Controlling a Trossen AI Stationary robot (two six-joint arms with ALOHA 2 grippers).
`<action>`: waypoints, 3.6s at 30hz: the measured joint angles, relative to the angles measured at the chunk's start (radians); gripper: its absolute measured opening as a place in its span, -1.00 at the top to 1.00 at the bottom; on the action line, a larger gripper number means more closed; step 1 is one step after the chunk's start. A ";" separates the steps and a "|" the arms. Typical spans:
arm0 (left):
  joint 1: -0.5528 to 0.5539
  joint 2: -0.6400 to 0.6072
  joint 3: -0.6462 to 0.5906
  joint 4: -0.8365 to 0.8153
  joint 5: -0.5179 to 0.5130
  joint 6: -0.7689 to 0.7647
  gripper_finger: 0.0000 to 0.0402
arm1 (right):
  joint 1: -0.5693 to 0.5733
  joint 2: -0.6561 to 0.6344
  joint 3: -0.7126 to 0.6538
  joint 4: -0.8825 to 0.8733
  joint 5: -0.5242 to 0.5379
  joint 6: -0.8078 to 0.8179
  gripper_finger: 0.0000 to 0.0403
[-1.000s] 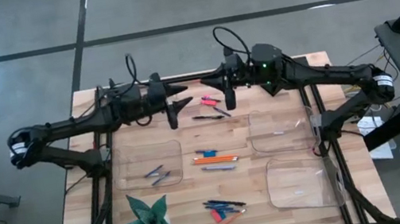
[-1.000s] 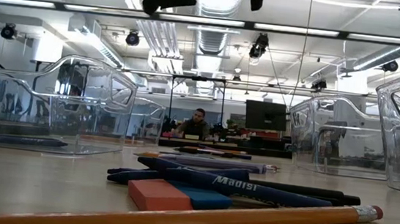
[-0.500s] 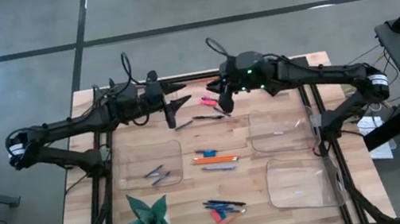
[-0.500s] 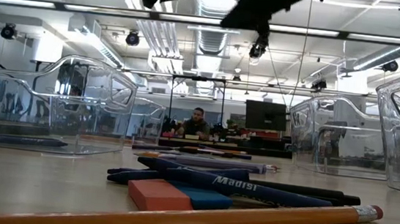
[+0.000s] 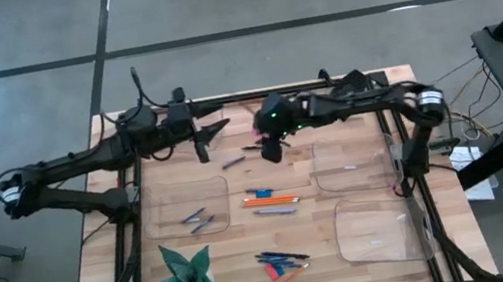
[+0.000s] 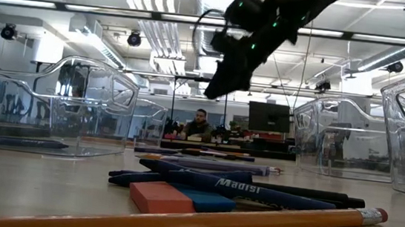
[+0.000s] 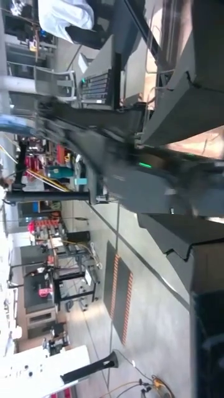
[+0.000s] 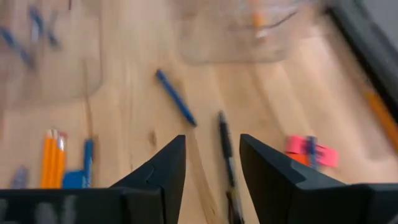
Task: Sort crayons/erasers/pens/pencils in bins
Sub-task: Put the blue crayon into the middle left transparent bin
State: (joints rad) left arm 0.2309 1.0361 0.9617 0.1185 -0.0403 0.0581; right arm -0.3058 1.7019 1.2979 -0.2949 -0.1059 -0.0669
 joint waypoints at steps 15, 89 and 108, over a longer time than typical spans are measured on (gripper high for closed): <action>-0.017 -0.063 -0.004 -0.010 -0.001 -0.002 0.12 | -0.007 0.331 0.123 0.185 -0.164 -0.103 0.45; -0.017 0.207 -0.032 0.437 -0.069 -0.156 0.13 | 0.014 -0.432 0.070 0.192 -0.024 -0.012 0.93; -0.015 0.211 -0.021 0.589 0.041 -0.172 0.13 | 0.031 -0.406 0.070 0.305 -0.167 0.015 0.94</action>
State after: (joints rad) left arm 0.2157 1.2476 0.9409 0.7076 0.0007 -0.1139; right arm -0.2746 1.2954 1.3678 0.0104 -0.2728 -0.0524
